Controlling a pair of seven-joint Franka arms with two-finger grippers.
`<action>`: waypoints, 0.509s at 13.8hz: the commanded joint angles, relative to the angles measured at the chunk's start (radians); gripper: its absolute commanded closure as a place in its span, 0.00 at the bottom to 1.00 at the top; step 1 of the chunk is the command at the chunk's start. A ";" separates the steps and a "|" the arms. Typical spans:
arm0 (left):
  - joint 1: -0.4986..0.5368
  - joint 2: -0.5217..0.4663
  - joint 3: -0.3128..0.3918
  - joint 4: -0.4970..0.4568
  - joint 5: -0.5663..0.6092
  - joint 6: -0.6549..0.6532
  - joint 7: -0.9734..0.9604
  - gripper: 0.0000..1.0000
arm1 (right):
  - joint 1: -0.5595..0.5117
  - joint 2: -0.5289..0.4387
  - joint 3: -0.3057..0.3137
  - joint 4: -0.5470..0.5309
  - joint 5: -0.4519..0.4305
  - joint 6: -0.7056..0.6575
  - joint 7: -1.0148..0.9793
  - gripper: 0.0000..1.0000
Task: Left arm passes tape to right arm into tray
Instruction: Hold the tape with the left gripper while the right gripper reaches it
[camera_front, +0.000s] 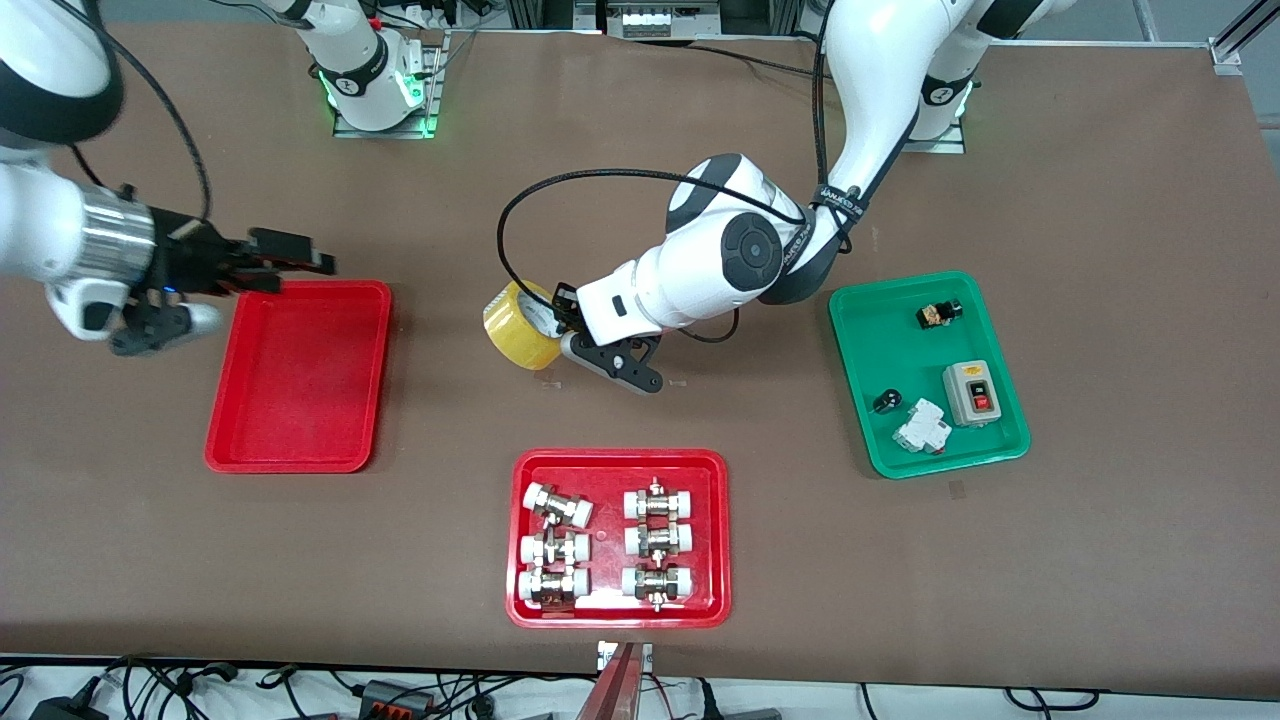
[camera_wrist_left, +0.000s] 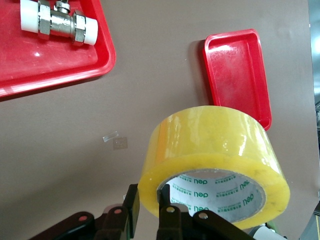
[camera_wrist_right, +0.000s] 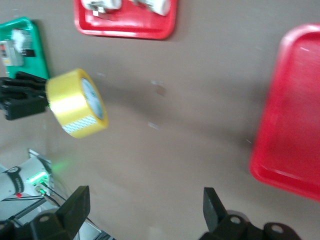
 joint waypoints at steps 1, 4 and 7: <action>-0.039 0.059 0.019 0.112 -0.001 -0.044 -0.102 1.00 | 0.068 -0.011 0.000 -0.065 0.073 0.119 -0.057 0.00; -0.048 0.085 0.035 0.167 0.039 -0.112 -0.126 1.00 | 0.145 -0.010 -0.002 -0.123 0.121 0.253 -0.087 0.00; -0.056 0.093 0.035 0.167 0.039 -0.113 -0.127 1.00 | 0.206 0.018 0.000 -0.160 0.121 0.363 -0.110 0.00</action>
